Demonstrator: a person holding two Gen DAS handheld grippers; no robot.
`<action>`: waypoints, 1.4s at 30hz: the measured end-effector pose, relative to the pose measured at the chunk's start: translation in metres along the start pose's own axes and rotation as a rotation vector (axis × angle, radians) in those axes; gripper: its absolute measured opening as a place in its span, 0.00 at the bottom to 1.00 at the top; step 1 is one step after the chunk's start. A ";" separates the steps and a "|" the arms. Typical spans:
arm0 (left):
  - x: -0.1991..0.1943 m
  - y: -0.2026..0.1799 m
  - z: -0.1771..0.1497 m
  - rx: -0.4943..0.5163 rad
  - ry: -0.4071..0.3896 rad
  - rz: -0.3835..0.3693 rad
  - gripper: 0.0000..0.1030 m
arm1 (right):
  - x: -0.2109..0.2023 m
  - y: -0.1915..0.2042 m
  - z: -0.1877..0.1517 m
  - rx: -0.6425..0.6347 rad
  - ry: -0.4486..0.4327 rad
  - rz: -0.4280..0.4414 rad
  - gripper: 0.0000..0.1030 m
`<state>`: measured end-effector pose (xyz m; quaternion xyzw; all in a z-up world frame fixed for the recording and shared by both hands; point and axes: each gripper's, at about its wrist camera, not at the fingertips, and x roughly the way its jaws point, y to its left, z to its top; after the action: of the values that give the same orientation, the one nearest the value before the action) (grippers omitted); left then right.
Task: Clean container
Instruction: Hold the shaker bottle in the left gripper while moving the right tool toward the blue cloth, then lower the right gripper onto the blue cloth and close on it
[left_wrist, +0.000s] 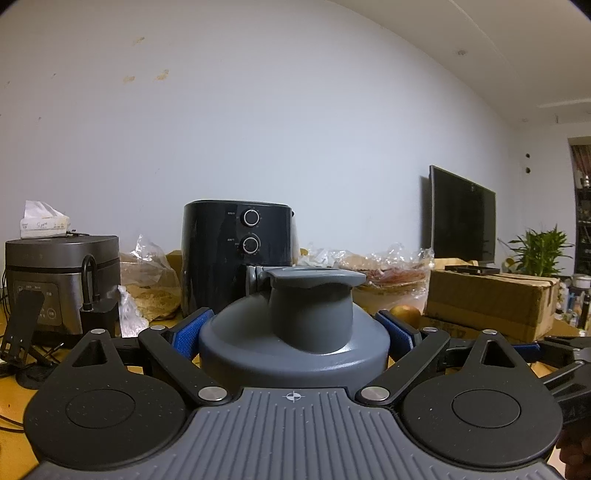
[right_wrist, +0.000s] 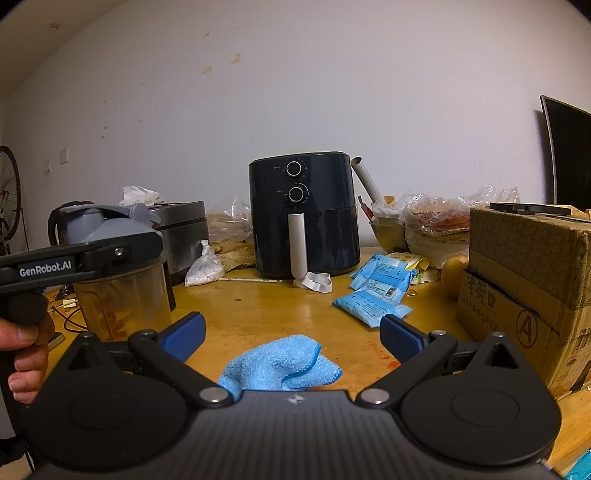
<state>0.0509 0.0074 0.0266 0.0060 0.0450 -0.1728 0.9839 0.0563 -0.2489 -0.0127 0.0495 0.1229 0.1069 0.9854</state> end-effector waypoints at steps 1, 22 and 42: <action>0.000 0.000 0.000 0.001 0.002 0.001 0.92 | -0.001 0.000 0.000 0.000 -0.001 -0.001 1.00; 0.001 -0.002 0.002 -0.001 0.005 0.010 0.92 | 0.008 0.003 0.029 -0.014 0.003 -0.122 1.00; 0.001 -0.002 0.002 -0.001 0.015 0.016 0.92 | 0.038 0.011 -0.011 -0.090 0.141 0.062 1.00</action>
<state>0.0514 0.0048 0.0284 0.0070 0.0526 -0.1648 0.9849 0.0869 -0.2287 -0.0303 0.0012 0.1855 0.1460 0.9718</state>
